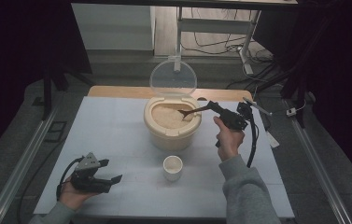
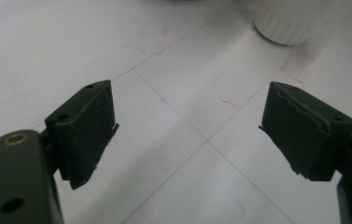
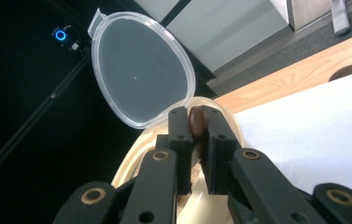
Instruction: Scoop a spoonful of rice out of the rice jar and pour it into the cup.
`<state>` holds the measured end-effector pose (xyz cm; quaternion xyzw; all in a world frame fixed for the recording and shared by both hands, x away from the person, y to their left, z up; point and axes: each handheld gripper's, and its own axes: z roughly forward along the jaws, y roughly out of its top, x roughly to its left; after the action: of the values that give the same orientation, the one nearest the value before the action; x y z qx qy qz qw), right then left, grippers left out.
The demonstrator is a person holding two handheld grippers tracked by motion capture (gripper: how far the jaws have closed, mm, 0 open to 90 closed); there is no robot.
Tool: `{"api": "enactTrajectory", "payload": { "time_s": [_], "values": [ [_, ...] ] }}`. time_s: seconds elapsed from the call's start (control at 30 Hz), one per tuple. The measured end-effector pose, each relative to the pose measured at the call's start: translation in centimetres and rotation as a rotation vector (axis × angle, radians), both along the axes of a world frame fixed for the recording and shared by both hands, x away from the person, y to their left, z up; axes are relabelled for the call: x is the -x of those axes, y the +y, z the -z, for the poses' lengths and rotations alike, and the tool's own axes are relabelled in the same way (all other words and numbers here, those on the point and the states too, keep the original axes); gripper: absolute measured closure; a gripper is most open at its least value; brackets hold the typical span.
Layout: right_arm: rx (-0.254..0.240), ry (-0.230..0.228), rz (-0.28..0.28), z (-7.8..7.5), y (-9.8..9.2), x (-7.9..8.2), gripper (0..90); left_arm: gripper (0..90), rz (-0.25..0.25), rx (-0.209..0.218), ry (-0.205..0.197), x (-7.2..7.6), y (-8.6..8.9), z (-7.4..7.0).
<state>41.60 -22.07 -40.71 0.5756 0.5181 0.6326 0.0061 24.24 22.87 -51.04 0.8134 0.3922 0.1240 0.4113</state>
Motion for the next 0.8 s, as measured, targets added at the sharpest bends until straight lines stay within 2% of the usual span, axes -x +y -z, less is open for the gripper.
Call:
{"api": "enactTrajectory", "payload": {
  "time_s": [0.13,0.43,0.63,0.8],
  "values": [
    [-0.042,0.012,0.005,-0.2,-0.5,0.1,83.0,17.3,0.000,-0.001,0.002,0.0,0.0,0.0],
    [-0.068,0.020,-0.001,0.1,-1.0,0.0,83.0,17.3,-0.002,-0.004,0.006,-0.1,0.0,0.1],
    [-0.116,0.038,0.003,0.5,-1.4,0.1,83.0,17.4,-0.001,-0.003,0.003,-0.1,0.0,0.1],
    [-0.120,0.031,0.000,0.3,-1.4,0.2,83.0,17.4,-0.003,0.000,0.000,0.0,0.1,0.0]
  ]
}}
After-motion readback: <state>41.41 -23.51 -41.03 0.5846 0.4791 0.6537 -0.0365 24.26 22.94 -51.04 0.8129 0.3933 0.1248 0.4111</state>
